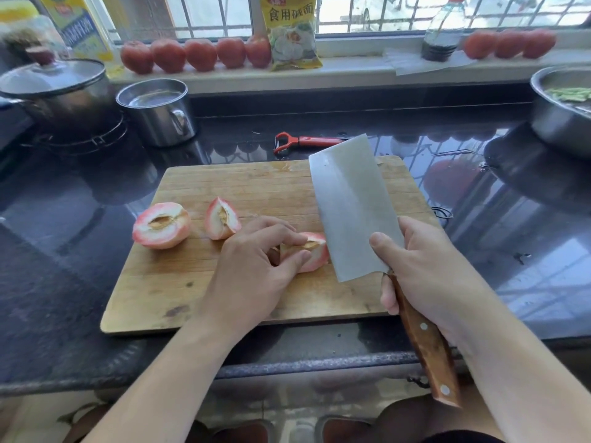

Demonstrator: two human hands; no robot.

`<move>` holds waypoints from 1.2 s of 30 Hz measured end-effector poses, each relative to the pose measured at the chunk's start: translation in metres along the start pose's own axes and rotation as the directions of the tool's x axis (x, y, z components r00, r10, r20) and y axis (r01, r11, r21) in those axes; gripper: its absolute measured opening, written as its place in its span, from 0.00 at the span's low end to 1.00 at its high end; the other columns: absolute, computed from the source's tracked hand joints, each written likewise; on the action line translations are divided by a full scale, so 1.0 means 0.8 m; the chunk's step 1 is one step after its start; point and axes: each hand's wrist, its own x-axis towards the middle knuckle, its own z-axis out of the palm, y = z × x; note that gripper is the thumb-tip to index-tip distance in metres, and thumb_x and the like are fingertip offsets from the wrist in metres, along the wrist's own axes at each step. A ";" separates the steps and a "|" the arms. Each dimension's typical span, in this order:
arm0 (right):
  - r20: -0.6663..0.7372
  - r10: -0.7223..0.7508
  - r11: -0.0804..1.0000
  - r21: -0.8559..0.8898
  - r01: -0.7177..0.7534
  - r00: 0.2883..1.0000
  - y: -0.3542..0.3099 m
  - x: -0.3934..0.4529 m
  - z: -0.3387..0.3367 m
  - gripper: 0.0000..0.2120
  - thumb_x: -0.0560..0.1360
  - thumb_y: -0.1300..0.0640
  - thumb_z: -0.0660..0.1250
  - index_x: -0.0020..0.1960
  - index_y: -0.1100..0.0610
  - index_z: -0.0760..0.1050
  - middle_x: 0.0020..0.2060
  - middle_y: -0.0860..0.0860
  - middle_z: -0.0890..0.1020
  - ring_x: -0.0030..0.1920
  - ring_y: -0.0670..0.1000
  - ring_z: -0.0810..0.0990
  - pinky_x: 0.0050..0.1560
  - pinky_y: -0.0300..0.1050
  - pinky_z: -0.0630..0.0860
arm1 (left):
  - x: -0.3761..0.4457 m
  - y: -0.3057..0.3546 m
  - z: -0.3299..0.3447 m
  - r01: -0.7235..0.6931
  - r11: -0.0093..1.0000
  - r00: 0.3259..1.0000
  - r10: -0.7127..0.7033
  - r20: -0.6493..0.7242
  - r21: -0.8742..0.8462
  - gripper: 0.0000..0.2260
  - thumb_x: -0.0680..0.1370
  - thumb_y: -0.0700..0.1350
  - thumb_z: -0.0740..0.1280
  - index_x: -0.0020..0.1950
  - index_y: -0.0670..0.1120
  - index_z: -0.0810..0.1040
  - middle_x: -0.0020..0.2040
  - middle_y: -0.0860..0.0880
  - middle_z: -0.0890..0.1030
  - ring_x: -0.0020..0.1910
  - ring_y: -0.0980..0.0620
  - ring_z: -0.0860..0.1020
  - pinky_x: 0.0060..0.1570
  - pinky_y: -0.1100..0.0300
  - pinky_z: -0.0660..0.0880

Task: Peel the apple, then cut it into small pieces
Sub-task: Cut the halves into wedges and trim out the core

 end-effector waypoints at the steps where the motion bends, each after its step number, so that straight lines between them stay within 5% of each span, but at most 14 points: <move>1: -0.005 -0.008 1.000 -0.022 0.008 1.000 -0.001 0.000 0.000 0.07 0.84 0.53 0.58 0.54 0.49 0.75 0.35 0.64 0.84 0.24 0.59 0.77 0.30 0.48 0.72 | 0.000 0.001 0.000 0.009 1.000 1.000 -0.009 0.005 -0.016 0.07 0.73 0.40 0.79 0.47 0.51 0.88 0.50 0.58 0.82 0.52 0.53 0.80 0.47 0.55 0.77; 6: -0.032 -0.033 0.994 -0.105 0.030 0.999 -0.010 -0.003 0.003 0.06 0.84 0.54 0.58 0.56 0.50 0.73 0.23 0.60 0.80 0.22 0.54 0.77 0.27 0.43 0.72 | 0.002 0.003 0.000 0.068 0.994 0.997 -0.066 0.026 -0.089 0.07 0.72 0.37 0.79 0.45 0.49 0.87 0.50 0.56 0.83 0.51 0.53 0.81 0.48 0.54 0.77; 11: -0.007 0.022 0.999 -0.025 -0.022 1.000 -0.012 -0.002 0.005 0.08 0.84 0.55 0.58 0.56 0.49 0.76 0.23 0.61 0.78 0.21 0.54 0.75 0.24 0.42 0.72 | 0.003 0.002 -0.002 0.100 0.987 0.995 -0.098 0.027 -0.124 0.09 0.72 0.37 0.79 0.44 0.50 0.87 0.50 0.57 0.83 0.51 0.56 0.82 0.49 0.53 0.79; 18: 0.024 0.069 0.996 0.052 -0.070 0.997 -0.005 0.001 0.004 0.08 0.84 0.54 0.59 0.54 0.50 0.77 0.24 0.59 0.78 0.21 0.52 0.74 0.25 0.40 0.70 | 0.003 0.004 -0.008 0.084 0.992 0.996 -0.081 0.029 -0.096 0.06 0.75 0.39 0.77 0.48 0.50 0.89 0.50 0.57 0.84 0.54 0.60 0.81 0.51 0.70 0.75; 24: 0.046 0.092 0.992 0.086 -0.095 0.995 -0.007 0.004 0.004 0.08 0.84 0.53 0.59 0.54 0.50 0.78 0.26 0.60 0.79 0.22 0.53 0.74 0.24 0.40 0.70 | 0.001 0.004 -0.012 0.063 0.997 0.997 -0.061 0.040 -0.046 0.09 0.75 0.37 0.76 0.51 0.49 0.89 0.51 0.57 0.85 0.55 0.61 0.81 0.54 0.73 0.72; 27: 0.069 0.086 0.991 0.101 -0.093 0.994 -0.005 0.002 0.003 0.08 0.84 0.53 0.59 0.54 0.49 0.78 0.32 0.64 0.83 0.24 0.55 0.75 0.27 0.44 0.71 | 0.001 0.002 -0.009 0.044 0.999 0.999 -0.043 0.002 -0.032 0.08 0.74 0.37 0.77 0.49 0.48 0.88 0.49 0.56 0.85 0.53 0.59 0.82 0.53 0.70 0.75; 36: 0.087 0.090 0.986 0.134 -0.101 0.992 -0.005 0.008 0.012 0.08 0.83 0.54 0.59 0.55 0.51 0.77 0.29 0.63 0.80 0.25 0.56 0.74 0.29 0.48 0.74 | 0.001 -0.001 -0.006 0.030 0.999 0.999 -0.031 -0.037 -0.033 0.06 0.73 0.35 0.78 0.42 0.46 0.86 0.44 0.54 0.84 0.49 0.52 0.83 0.53 0.56 0.79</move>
